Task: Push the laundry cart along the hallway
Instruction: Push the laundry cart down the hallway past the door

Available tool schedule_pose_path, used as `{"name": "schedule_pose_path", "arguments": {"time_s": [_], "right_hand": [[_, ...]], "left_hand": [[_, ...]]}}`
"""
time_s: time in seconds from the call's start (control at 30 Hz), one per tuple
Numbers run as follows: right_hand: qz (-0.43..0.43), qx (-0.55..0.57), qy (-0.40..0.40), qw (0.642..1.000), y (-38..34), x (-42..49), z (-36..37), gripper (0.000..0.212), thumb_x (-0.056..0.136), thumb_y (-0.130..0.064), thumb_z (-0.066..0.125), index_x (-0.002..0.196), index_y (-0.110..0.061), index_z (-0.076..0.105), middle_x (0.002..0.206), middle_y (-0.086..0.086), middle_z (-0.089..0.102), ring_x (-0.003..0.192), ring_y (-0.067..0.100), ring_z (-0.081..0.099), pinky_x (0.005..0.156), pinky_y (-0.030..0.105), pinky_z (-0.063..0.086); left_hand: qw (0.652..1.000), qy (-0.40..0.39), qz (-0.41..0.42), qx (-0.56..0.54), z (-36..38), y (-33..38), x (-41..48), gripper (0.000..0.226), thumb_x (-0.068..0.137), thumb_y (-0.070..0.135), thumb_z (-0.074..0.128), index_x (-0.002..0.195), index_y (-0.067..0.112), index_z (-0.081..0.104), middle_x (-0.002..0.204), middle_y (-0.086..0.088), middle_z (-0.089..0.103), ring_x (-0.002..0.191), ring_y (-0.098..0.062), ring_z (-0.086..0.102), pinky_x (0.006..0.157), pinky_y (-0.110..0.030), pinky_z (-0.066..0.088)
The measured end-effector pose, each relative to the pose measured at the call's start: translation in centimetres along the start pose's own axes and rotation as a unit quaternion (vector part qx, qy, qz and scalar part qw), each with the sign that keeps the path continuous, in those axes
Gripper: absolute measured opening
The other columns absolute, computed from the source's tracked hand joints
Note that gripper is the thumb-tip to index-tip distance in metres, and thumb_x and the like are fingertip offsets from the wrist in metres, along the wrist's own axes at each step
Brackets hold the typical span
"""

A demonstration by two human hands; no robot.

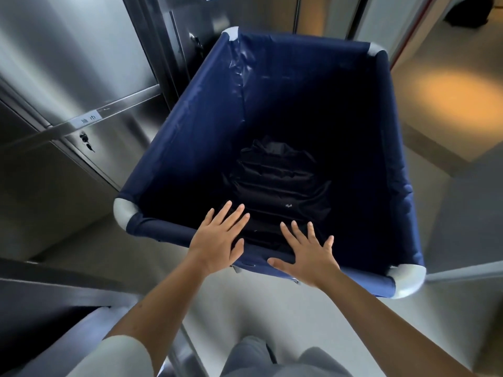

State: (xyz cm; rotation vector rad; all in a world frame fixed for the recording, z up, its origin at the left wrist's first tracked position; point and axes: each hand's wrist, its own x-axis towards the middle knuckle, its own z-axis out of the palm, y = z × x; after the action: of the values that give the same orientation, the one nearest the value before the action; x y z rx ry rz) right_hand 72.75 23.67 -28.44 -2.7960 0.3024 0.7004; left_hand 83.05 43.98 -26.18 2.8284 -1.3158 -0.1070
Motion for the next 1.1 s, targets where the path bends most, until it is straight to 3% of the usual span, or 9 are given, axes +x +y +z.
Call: {"name": "schedule_pose_path", "arguments": {"time_s": [0.3, 0.6, 0.87, 1.1], "right_hand": [[-0.004, -0.002, 0.013, 1.0, -1.9, 2.9, -1.1, 0.098, 0.06, -0.087, 0.002, 0.14, -0.038, -0.022, 0.157, -0.006, -0.013, 0.141, 0.027, -0.018, 0.107, 0.064, -0.005], [-0.01, -0.013, 0.017, 1.0, -0.9, 2.6, -1.3, 0.097, 0.062, -0.087, 0.004, 0.142, -0.038, -0.019, 0.157, -0.009, -0.01, 0.142, 0.025, -0.018, 0.108, 0.062, -0.005], [-0.026, -0.053, 0.036, 0.998, 3.5, 0.4, -1.0, 0.1, 0.055, -0.087, -0.008, 0.142, -0.037, -0.019, 0.157, -0.01, -0.009, 0.141, 0.024, -0.019, 0.107, 0.061, -0.01], [-0.058, -0.077, 0.056, 0.994, 8.7, -2.7, -0.5, 0.097, 0.058, -0.084, -0.012, 0.143, -0.037, -0.016, 0.157, -0.01, -0.007, 0.141, 0.026, -0.019, 0.107, 0.062, -0.009]], "left_hand": [[1.0, -0.001, 0.003, 0.008, -0.3, -3.3, 2.2, 0.054, 0.082, 0.033, 0.033, 0.127, 0.014, 0.055, 0.136, -0.008, 0.052, 0.125, -0.032, 0.046, 0.095, -0.052, 0.042], [1.0, 0.003, -0.004, 0.001, -0.4, -2.1, 2.2, 0.054, 0.083, 0.032, 0.031, 0.126, 0.012, 0.057, 0.134, -0.009, 0.054, 0.124, -0.034, 0.047, 0.093, -0.054, 0.043], [1.0, 0.007, -0.027, -0.01, 0.6, 3.1, 1.9, 0.05, 0.088, 0.033, 0.038, 0.133, 0.014, 0.049, 0.14, -0.011, 0.045, 0.131, -0.035, 0.037, 0.101, -0.055, 0.034], [0.998, 0.029, -0.058, -0.008, 1.3, 9.8, 1.4, 0.053, 0.086, 0.035, 0.031, 0.127, 0.012, 0.054, 0.135, -0.015, 0.05, 0.126, -0.037, 0.044, 0.095, -0.056, 0.039]]}}
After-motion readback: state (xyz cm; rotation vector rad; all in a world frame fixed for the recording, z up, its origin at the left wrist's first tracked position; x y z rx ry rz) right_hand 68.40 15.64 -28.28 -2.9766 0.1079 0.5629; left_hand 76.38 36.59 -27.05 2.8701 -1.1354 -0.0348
